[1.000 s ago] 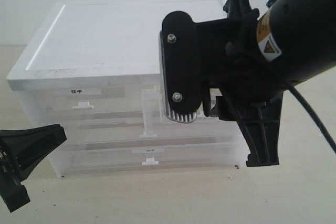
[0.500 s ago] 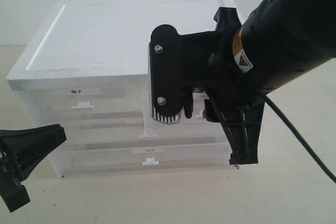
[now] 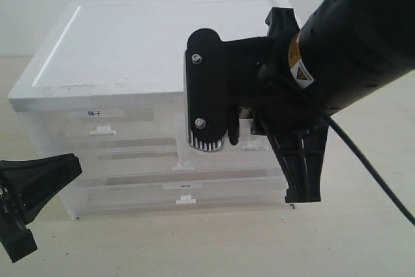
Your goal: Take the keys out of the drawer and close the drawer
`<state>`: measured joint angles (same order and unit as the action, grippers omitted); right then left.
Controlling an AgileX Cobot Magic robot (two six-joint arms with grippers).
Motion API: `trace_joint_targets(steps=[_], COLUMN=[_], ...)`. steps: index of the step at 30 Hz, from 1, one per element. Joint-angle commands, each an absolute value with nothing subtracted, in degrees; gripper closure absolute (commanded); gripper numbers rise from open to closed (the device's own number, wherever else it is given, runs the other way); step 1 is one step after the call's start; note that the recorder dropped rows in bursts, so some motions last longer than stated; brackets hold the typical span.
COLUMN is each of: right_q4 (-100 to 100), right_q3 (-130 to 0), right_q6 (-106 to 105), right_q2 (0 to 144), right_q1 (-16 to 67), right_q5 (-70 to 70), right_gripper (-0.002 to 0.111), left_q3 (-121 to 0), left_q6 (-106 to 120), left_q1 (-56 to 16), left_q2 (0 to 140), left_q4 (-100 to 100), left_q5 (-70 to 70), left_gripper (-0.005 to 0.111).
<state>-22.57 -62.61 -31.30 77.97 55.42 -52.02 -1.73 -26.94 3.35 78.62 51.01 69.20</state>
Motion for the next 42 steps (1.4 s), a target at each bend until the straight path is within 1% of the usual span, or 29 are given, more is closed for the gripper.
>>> trace_joint_targets(steps=[1, 12, 25, 36, 37, 39, 42], right_q4=[-21.4, -12.6, -6.5, -5.7, -5.7, -5.7, -5.6], right_q3=[-62.7, -62.7, -62.7, -62.7, -62.7, -62.7, -62.7], right_q6=[-32.2, -37.5, -41.5, -40.2, -39.6, -39.3, -39.1], right_q2=[77.3, 72.1, 72.0, 72.0, 72.0, 72.0, 72.0], right_q1=[55.8, 56.0, 56.0, 56.0, 56.0, 56.0, 56.0], right_q5=[-55.3, -57.1, -61.8, -60.3, -60.0, -60.1, -60.1], right_gripper=[0.108, 0.108, 0.108, 0.108, 0.106, 0.099, 0.08], left_q3=[-1.6, -1.6, -1.6, -1.6, -1.6, -1.6, -1.6], left_q6=[-26.8, -26.6, -26.6, -26.6, -26.6, -26.6, -26.6], left_q1=[3.5, 3.5, 3.5, 3.5, 3.5, 3.5, 3.5], left_q2=[78.7, 78.7, 78.7, 78.7, 78.7, 78.7, 78.7], left_q4=[50.8, 50.8, 50.8, 50.8, 50.8, 50.8, 50.8], left_q5=[70.0, 70.0, 70.0, 70.0, 70.0, 70.0, 70.0], left_gripper=[0.102, 0.102, 0.102, 0.102, 0.102, 0.102, 0.102])
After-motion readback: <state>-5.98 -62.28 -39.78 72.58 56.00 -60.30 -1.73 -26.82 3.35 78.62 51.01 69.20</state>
